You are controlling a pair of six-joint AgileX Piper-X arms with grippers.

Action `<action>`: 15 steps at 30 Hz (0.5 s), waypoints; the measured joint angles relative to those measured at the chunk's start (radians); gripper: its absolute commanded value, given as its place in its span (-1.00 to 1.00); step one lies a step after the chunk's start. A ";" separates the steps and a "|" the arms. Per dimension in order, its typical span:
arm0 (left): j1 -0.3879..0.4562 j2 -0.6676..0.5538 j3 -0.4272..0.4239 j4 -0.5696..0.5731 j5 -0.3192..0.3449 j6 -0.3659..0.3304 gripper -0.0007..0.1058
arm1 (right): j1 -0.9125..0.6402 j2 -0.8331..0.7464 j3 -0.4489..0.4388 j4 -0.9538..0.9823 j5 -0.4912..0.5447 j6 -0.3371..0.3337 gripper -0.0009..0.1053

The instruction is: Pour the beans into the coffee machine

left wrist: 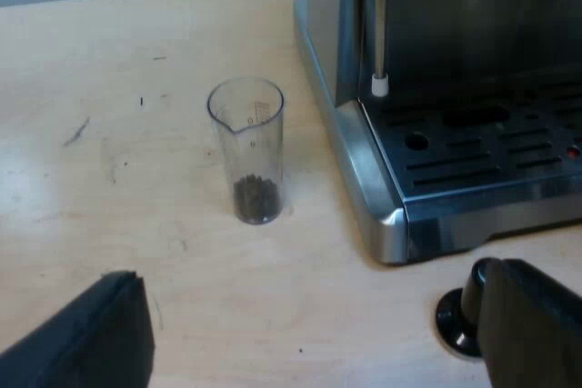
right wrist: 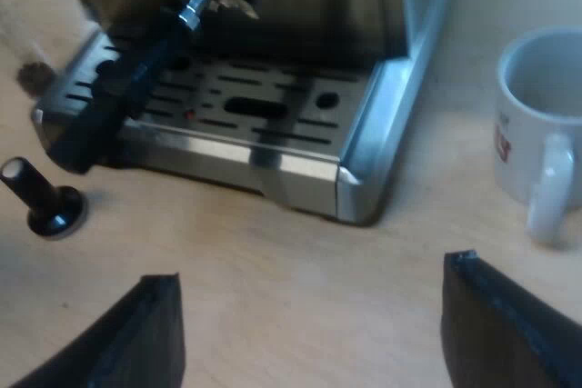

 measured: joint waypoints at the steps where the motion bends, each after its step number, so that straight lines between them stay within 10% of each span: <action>1: 0.000 0.015 0.000 -0.016 0.000 0.000 0.62 | 0.013 0.024 -0.008 -0.017 -0.004 -0.002 0.18; 15: 0.000 0.175 0.000 -0.167 0.000 -0.002 0.62 | 0.288 0.226 -0.020 -0.238 0.019 -0.001 0.18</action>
